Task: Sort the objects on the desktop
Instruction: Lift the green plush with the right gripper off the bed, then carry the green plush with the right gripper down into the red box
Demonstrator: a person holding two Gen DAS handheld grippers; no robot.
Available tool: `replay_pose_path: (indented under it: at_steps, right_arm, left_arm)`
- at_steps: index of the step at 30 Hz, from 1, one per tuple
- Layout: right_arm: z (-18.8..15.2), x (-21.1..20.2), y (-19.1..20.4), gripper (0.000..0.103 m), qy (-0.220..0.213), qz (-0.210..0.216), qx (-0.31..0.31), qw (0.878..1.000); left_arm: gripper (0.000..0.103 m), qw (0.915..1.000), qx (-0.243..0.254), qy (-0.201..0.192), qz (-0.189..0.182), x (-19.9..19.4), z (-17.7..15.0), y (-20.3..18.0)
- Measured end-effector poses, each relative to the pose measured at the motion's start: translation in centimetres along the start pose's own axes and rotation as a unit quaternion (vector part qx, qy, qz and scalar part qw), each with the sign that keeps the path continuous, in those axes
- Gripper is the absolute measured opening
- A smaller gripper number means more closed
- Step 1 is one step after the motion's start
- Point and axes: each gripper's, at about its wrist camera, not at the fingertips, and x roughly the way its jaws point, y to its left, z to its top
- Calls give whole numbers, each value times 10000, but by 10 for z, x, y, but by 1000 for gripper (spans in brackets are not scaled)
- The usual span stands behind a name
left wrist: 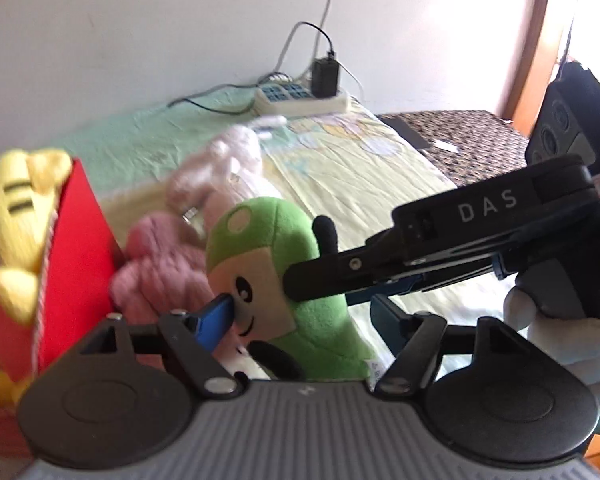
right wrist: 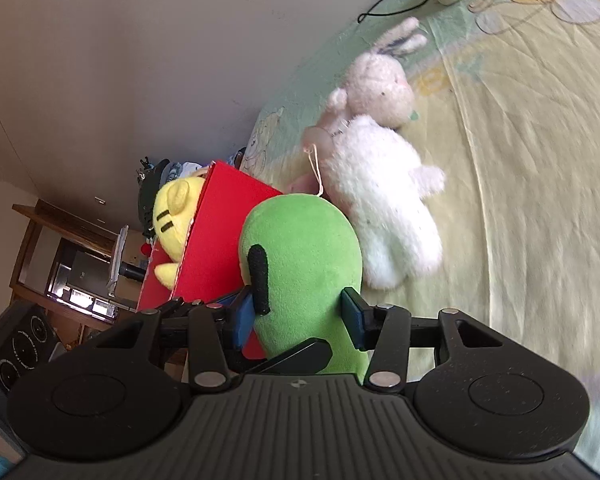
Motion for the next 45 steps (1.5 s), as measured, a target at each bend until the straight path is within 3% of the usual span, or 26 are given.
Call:
replay_pose_path:
  at_steps: [4,6,9,15,21,29,34,45]
  right_arm:
    - [-25,-8,-8,49,44,-200,260,9995]
    - [-34,-13,-13,49,6,-300,365,9989]
    - [-41,-12,-17,49,-64,-509,419,9978]
    - [-42,-10,-21,55,-186,-515,533,9971]
    - [-51,-11,-18,55,-192,-444,565,9972]
    - [-71,-20,15,54,-136,-271,268,9992]
    - [-90,-29,52,53,-398,-246,157,9988]
    - [-128,-9,153,53,-959,-259,-304,9946]
  left_arm:
    - [68,9994,-42,208,-273,3,-13,-14]
    - [79,9992,-103,247,-288,6,-17,-11]
    - [80,9977,-282,413,-459,17,-18,-3]
    - [75,9912,-657,747,-873,37,-18,4]
    - [73,9905,-636,851,-872,36,-24,-3]
    - [71,9917,-356,617,-1068,-12,-24,5]
    - [71,9913,38,370,-1264,-53,-31,15]
    - [71,9842,393,-270,-1704,-143,-38,92]
